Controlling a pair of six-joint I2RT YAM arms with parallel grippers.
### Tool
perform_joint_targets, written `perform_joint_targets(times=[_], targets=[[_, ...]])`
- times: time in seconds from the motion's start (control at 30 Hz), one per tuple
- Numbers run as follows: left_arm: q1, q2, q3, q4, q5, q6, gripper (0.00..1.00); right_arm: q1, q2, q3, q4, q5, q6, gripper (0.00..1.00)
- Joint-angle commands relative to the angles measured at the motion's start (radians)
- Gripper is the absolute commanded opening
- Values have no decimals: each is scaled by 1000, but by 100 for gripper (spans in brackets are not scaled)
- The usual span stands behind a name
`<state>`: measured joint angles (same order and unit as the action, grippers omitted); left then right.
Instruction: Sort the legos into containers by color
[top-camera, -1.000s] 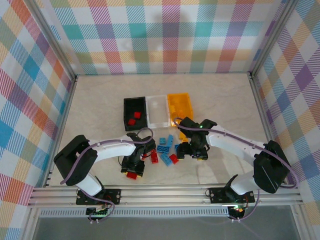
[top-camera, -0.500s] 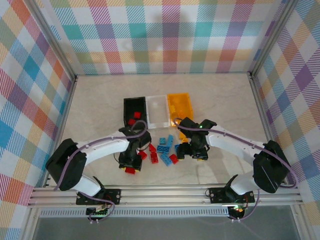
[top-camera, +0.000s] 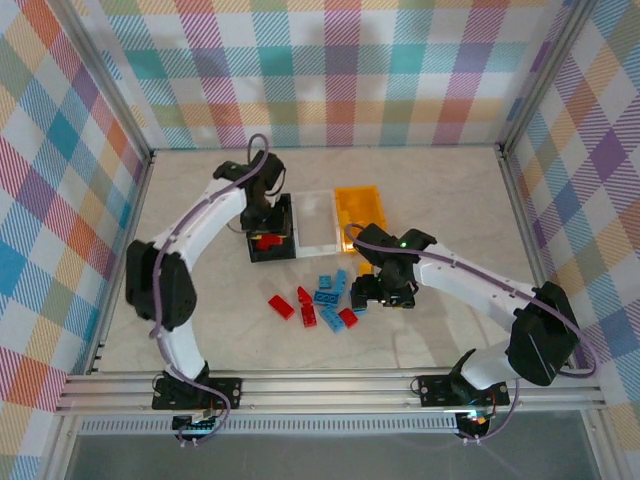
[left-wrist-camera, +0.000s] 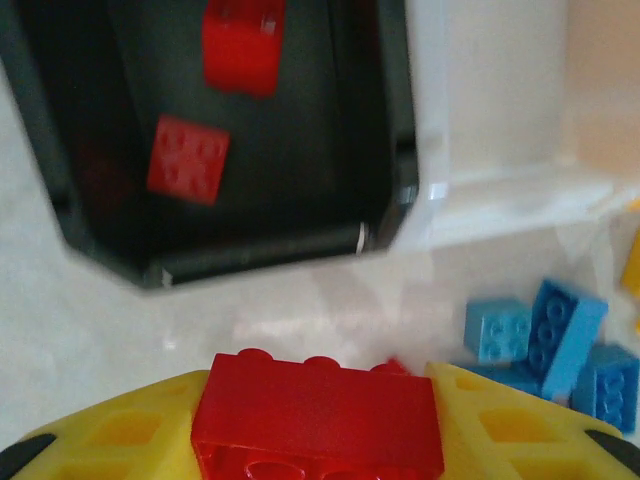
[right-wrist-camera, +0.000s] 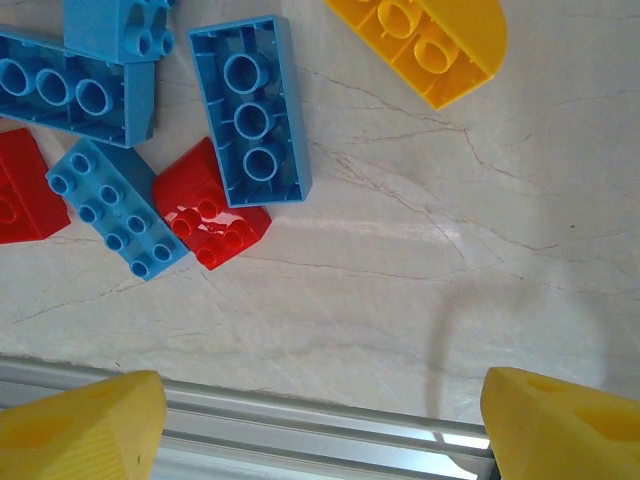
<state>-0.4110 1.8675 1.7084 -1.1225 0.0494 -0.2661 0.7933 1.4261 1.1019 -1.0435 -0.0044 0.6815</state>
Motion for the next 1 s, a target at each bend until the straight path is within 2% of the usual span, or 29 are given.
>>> perform_joint_targets(times=[0.0, 0.13, 0.27, 0.47, 0.73, 0.97], targets=[[24, 125, 112, -50, -32, 60, 48, 6, 10, 29, -46, 25, -31, 82], [41, 238, 222, -80, -50, 65, 48, 6, 8, 35, -56, 38, -44, 82], [55, 265, 244, -76, -50, 60, 48, 6, 5, 30, -61, 50, -60, 83], [55, 278, 235, -76, -35, 56, 57, 6, 38, 39, -55, 39, -86, 83], [55, 216, 211, -79, -28, 51, 71, 5, 118, 56, 8, -5, -112, 78], [56, 102, 156, -85, 0, 43, 74, 6, 210, 57, 121, -51, -106, 66]])
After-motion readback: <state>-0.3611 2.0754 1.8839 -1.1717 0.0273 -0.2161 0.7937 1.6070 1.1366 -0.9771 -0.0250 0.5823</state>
